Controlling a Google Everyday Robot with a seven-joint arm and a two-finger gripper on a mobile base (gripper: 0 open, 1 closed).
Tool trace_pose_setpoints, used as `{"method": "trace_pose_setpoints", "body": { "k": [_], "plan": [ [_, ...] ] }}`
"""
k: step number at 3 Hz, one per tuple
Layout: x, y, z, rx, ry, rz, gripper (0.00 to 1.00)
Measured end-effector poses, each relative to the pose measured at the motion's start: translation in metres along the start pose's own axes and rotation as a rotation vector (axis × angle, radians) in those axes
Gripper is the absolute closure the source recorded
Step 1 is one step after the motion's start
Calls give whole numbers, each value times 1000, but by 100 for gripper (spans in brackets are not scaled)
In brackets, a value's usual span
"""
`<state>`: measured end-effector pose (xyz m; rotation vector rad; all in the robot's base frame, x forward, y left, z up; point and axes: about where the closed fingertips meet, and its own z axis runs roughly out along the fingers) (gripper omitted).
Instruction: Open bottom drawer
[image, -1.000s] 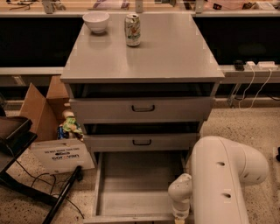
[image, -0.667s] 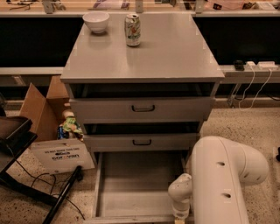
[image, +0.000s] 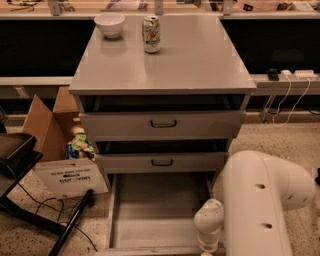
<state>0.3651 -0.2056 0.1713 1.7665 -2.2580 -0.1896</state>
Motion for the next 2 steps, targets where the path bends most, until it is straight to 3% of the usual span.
{"method": "trace_pose_setpoints", "body": {
  "k": [1, 2],
  "plan": [
    [-24, 14, -62, 132, -86, -37, 0],
    [-18, 46, -122, 242, -82, -66, 0]
  ]
}}
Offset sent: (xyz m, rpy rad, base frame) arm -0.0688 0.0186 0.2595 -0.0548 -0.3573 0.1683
